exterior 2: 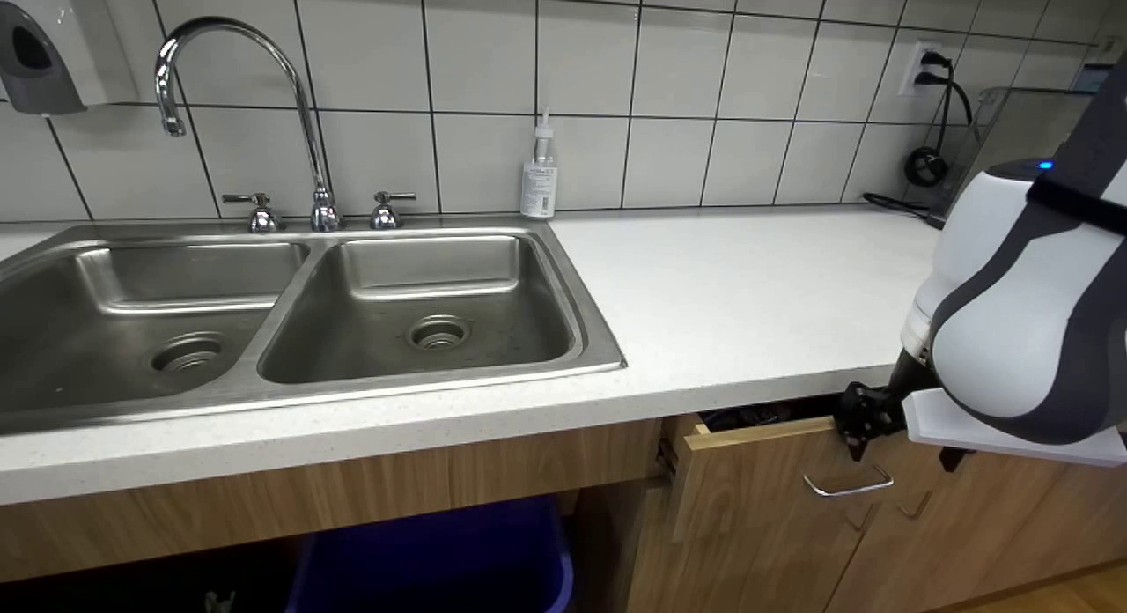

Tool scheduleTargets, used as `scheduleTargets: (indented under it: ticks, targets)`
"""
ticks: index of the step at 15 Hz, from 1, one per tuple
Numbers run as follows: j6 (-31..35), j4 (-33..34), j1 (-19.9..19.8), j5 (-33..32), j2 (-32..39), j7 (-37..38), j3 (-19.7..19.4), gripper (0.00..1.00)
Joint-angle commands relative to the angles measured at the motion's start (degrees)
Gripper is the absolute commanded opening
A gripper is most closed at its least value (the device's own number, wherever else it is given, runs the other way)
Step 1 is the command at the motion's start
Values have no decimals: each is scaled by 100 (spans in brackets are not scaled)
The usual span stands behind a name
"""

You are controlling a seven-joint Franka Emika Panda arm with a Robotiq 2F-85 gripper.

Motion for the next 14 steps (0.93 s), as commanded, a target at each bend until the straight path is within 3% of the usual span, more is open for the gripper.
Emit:
scheduleTargets:
  ticks: [1, 14]
  targets:
    - [-9, 416, -232, 101, 63, -346, 69, 100]
    - [-84, 955, -802, 33, 234, -832, 414, 100]
